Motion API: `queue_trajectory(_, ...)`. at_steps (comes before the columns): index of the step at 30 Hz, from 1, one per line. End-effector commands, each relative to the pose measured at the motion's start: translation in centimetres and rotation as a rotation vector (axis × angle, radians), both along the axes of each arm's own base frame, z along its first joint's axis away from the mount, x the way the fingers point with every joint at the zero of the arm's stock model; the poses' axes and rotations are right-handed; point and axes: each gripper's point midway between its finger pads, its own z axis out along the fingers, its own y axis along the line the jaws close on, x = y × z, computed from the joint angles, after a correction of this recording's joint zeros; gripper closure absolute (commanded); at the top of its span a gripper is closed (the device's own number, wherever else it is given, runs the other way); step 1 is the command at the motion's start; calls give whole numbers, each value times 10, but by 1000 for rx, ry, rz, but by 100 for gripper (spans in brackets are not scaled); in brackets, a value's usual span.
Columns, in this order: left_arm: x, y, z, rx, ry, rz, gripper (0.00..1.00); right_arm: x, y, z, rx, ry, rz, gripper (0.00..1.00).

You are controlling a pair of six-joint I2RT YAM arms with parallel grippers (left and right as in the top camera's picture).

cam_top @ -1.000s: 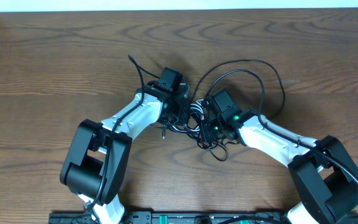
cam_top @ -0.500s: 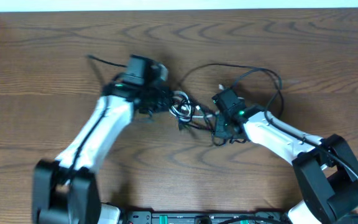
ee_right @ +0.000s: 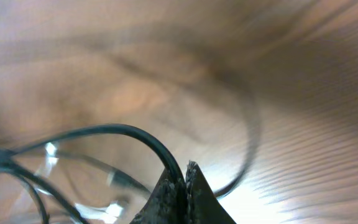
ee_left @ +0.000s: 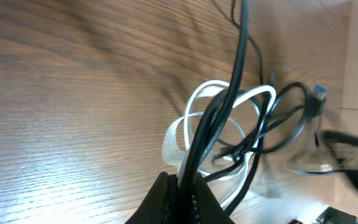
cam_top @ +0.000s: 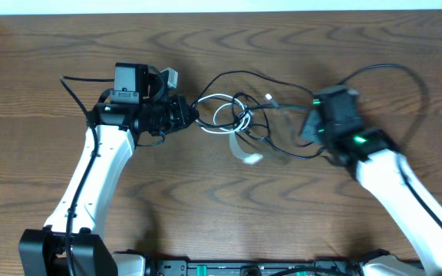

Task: Untangle cables
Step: 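Pull the right gripper far right, stretching a long black cable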

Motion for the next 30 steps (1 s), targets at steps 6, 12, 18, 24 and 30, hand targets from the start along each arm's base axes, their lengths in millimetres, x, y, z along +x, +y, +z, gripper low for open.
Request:
queue_trajectory(6, 12, 40, -1, 68, 5, 121, 93, -15, -139, 72, -145, -205, -431, 99)
queue_trajectory(12, 15, 38, 7, 10, -16, 102, 93, -18, -150, 56, -114, -130, -391, 99)
queue_trajectory(18, 18, 71, -6, 167, -8, 194, 93, -46, -216, 60, -227, -129, -701, 99)
queue_trajectory(24, 20, 137, -15, 295, 35, 422, 93, -68, -267, 65, -216, -150, -860, 99)
queue_trajectory(30, 23, 151, -4, 111, 47, 495, 93, -85, -294, 60, -137, -150, -933, 99)
